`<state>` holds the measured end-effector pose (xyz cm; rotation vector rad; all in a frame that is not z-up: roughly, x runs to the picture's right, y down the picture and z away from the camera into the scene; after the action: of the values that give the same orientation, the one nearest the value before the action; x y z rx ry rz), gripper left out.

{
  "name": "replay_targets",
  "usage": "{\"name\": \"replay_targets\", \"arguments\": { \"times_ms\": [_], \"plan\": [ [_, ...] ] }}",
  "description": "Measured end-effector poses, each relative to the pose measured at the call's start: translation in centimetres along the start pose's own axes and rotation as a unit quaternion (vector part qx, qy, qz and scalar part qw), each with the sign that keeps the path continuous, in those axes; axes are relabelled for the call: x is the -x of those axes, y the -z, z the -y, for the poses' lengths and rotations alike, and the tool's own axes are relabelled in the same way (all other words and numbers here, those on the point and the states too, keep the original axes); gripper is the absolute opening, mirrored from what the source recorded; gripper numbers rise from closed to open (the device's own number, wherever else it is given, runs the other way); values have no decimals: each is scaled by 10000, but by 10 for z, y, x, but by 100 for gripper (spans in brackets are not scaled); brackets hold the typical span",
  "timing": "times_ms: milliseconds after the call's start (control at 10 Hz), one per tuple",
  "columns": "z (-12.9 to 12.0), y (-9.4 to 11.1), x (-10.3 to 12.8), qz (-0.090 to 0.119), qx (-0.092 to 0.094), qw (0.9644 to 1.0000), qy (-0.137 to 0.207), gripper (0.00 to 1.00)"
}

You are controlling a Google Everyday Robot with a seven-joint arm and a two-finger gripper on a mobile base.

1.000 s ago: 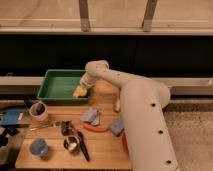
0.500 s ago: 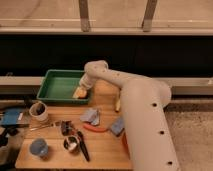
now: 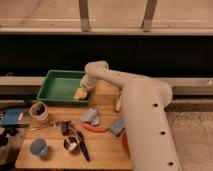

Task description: Place apple in metal cup

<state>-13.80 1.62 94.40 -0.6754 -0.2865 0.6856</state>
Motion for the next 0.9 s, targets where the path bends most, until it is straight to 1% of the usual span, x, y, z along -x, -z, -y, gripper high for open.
{"name": "replay_targets", "arguments": {
  "times_ms": [400,500,700,800,900],
  "plan": [
    [0,-2,-3,-58,52,10000,22,37],
    [0,-2,-3,-66,61,10000,31,24],
    [1,-2,-3,-78,64,9999,36,7],
    [2,1,-2,8,82,10000,11,1],
    [5,10,2,141,81,9999,-13,0]
  ]
}}
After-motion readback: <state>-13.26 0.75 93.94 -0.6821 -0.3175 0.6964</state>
